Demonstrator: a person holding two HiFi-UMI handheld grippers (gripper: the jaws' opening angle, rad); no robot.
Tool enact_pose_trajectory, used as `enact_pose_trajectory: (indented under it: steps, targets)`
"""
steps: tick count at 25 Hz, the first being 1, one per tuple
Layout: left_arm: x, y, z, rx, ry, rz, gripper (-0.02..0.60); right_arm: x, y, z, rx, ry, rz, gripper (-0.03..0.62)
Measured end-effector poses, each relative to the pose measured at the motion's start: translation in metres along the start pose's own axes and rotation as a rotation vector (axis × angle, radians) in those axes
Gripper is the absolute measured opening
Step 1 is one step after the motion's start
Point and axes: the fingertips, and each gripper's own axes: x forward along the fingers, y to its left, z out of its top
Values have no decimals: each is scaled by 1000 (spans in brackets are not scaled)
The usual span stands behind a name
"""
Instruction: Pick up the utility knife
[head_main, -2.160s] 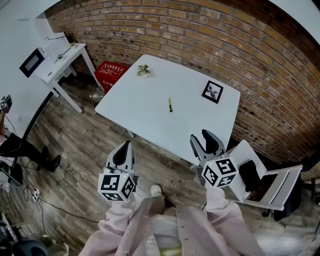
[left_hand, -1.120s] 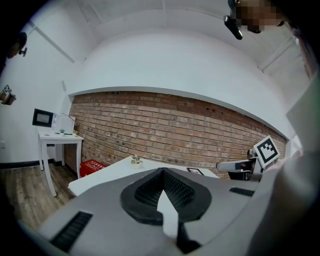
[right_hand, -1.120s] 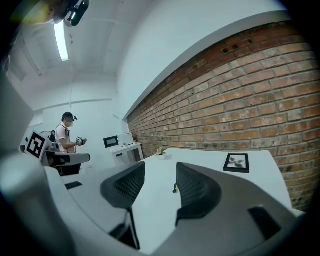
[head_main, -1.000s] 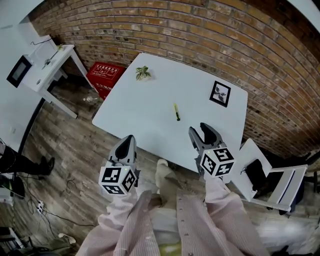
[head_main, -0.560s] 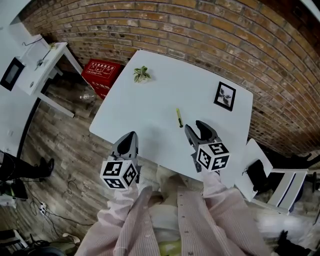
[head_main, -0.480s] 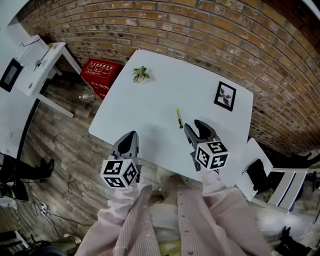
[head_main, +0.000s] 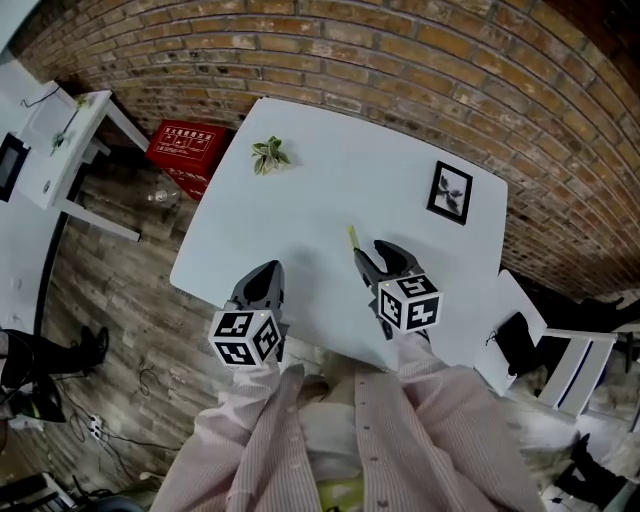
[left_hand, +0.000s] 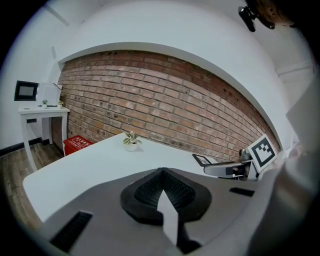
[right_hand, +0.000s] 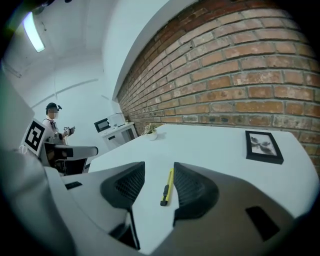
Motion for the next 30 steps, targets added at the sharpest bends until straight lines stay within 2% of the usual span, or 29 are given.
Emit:
enact_pose_trajectory:
  steps: [8, 18, 26, 30]
  targets:
    - [31, 10, -10, -22, 76, -21, -9, 31, -6, -17, 18, 91, 4, 183]
    - [59, 8, -21, -39, 132, -60, -9, 55, -11, -45, 35, 231, -1, 181]
    - [68, 2, -29, -27, 174, -100, -8, 61, -12, -55, -24, 291, -36, 179]
    - [71, 3, -30, -23, 185, -112, -8, 62, -13, -56, -100, 316, -69, 165]
